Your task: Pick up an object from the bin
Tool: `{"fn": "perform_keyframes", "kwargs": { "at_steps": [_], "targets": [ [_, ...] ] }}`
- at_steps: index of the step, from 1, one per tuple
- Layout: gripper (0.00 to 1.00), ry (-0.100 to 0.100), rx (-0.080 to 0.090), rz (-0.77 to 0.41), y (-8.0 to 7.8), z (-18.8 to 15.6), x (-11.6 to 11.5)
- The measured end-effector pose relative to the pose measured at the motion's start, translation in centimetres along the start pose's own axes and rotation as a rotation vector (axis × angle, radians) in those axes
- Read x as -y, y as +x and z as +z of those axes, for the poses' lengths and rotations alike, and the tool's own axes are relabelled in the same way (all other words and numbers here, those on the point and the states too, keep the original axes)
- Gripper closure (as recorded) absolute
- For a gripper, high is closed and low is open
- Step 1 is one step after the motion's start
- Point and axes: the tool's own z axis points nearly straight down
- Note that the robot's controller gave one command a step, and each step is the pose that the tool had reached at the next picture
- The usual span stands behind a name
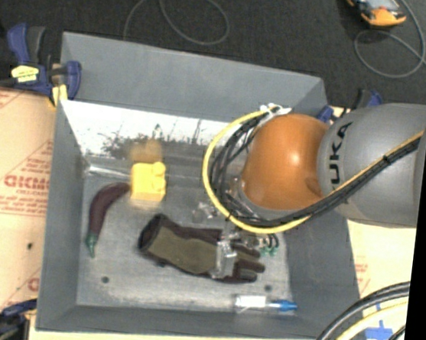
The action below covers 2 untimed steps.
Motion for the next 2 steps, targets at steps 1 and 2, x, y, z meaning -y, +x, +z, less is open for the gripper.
{"fn": "perform_keyframes", "kwargs": {
  "at_steps": [1,2],
  "targets": [
    [0.00,-0.003,-0.007,-0.019,-0.7,2.0,-0.9],
    [1.00,0.000,0.003,0.192,-2.9,7.5,1.8]
  ]
}}
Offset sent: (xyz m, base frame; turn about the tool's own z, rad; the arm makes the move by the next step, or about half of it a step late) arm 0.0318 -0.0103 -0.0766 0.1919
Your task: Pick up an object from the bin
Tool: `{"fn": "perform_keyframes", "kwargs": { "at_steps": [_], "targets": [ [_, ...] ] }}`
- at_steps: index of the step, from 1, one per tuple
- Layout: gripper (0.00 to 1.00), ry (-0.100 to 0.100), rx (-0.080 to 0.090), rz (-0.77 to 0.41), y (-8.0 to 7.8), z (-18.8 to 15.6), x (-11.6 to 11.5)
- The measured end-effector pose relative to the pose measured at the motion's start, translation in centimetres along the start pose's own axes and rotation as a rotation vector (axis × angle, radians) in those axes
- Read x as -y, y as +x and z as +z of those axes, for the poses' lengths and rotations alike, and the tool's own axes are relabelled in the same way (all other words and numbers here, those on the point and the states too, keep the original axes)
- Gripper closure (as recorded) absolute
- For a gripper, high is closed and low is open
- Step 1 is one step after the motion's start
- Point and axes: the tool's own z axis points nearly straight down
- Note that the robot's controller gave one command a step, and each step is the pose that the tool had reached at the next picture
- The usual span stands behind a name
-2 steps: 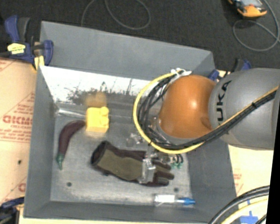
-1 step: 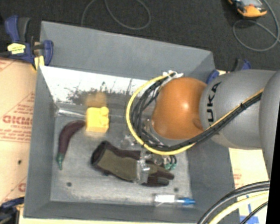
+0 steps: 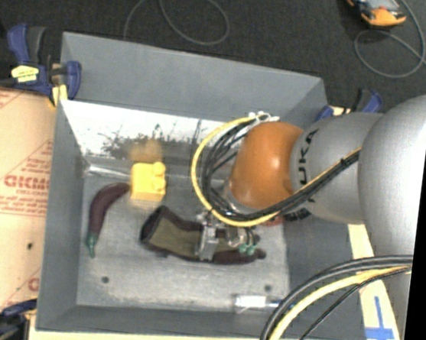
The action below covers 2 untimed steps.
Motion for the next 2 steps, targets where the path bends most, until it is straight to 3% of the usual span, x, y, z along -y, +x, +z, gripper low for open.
{"fn": "perform_keyframes", "kwargs": {
  "at_steps": [1,2],
  "targets": [
    [1.00,0.000,0.000,0.000,0.0,0.0,0.0],
    [1.00,0.001,0.004,-0.020,-1.6,-13.6,-1.1]
  ]
}}
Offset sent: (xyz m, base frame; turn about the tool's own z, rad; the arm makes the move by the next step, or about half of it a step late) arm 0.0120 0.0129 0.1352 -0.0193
